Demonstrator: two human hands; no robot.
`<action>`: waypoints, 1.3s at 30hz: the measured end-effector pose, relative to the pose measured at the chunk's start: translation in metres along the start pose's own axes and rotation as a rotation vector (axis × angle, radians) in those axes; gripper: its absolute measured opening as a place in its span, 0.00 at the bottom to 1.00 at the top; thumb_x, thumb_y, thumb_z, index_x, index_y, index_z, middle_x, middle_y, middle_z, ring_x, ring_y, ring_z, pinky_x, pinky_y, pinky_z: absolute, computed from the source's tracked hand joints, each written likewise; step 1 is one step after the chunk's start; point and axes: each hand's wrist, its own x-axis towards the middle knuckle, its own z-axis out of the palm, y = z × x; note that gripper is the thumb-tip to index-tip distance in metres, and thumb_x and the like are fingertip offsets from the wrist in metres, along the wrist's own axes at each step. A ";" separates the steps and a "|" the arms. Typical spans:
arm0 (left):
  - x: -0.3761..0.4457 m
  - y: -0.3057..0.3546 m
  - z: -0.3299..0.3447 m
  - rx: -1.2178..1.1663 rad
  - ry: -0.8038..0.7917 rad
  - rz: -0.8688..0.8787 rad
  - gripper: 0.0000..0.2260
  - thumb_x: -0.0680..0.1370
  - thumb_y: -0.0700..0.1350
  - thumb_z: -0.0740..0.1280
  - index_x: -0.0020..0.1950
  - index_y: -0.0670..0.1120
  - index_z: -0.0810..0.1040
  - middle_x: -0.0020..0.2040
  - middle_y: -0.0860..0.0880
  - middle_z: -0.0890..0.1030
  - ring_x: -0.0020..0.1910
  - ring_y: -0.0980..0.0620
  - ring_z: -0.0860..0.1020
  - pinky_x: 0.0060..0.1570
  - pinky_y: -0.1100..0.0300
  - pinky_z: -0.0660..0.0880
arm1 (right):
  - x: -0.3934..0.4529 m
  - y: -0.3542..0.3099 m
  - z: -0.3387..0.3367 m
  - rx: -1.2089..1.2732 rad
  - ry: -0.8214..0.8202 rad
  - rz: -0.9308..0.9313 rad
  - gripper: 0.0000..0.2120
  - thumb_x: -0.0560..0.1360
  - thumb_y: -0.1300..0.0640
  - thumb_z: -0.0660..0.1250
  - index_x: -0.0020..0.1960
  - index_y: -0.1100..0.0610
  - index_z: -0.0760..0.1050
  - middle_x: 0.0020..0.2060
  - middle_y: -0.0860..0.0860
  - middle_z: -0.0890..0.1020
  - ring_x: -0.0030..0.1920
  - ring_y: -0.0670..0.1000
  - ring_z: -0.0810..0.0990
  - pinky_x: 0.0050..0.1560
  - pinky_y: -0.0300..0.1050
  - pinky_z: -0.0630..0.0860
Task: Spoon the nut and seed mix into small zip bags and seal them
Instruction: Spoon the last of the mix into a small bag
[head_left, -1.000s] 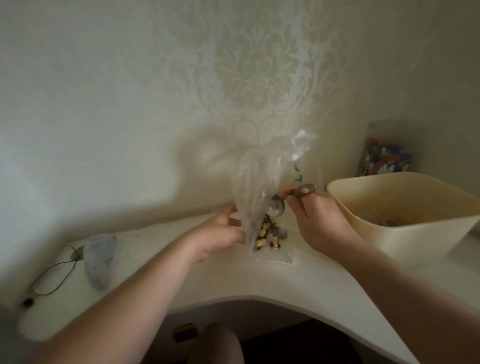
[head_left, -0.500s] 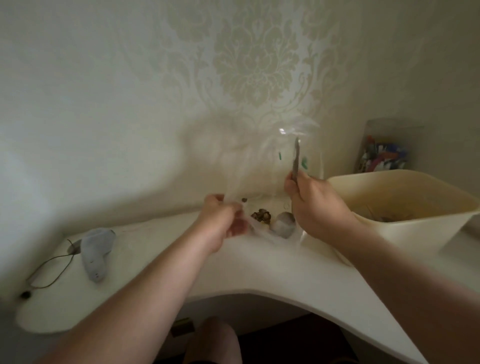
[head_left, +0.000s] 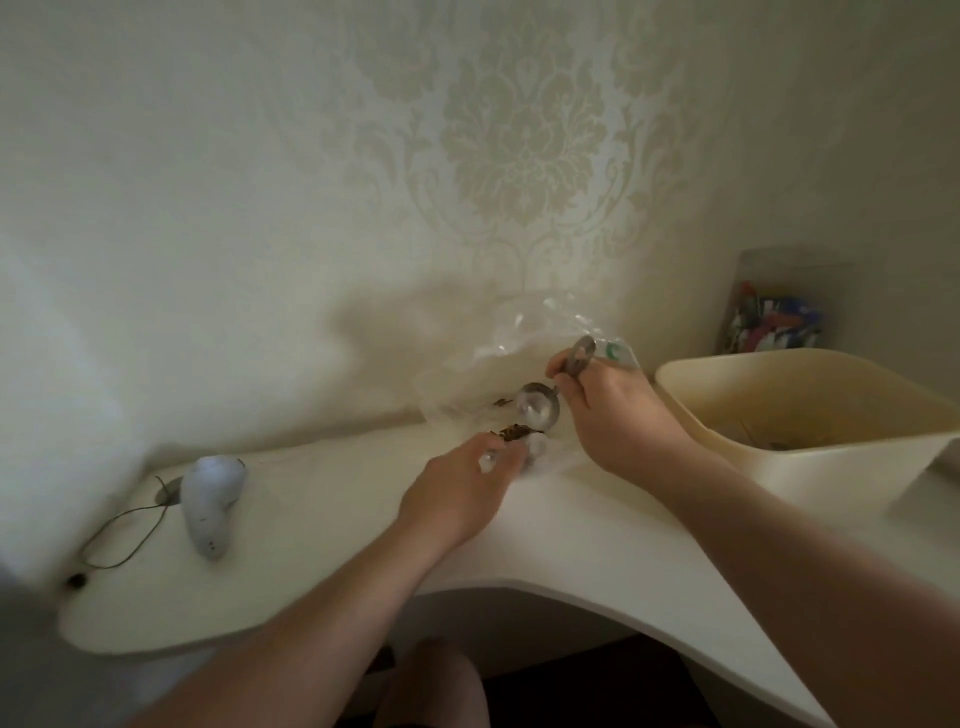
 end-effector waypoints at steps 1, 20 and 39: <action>0.003 0.005 -0.005 -0.010 0.031 0.016 0.27 0.78 0.73 0.53 0.55 0.56 0.83 0.47 0.53 0.85 0.50 0.48 0.83 0.54 0.53 0.78 | 0.001 -0.002 -0.001 -0.025 -0.015 0.000 0.13 0.87 0.55 0.55 0.58 0.55 0.78 0.50 0.52 0.84 0.54 0.55 0.79 0.58 0.47 0.67; 0.014 0.038 -0.094 0.574 0.193 0.427 0.24 0.74 0.42 0.65 0.68 0.62 0.80 0.63 0.49 0.71 0.71 0.44 0.67 0.71 0.53 0.66 | -0.007 -0.031 -0.024 0.006 -0.140 0.074 0.13 0.86 0.49 0.55 0.56 0.54 0.76 0.45 0.52 0.83 0.47 0.55 0.79 0.45 0.48 0.69; -0.047 -0.019 -0.069 0.406 0.098 0.632 0.13 0.81 0.41 0.65 0.57 0.55 0.87 0.55 0.56 0.84 0.52 0.58 0.81 0.57 0.54 0.80 | -0.032 -0.039 -0.001 0.158 -0.053 -0.072 0.13 0.87 0.51 0.55 0.47 0.55 0.70 0.37 0.50 0.77 0.37 0.51 0.76 0.39 0.52 0.72</action>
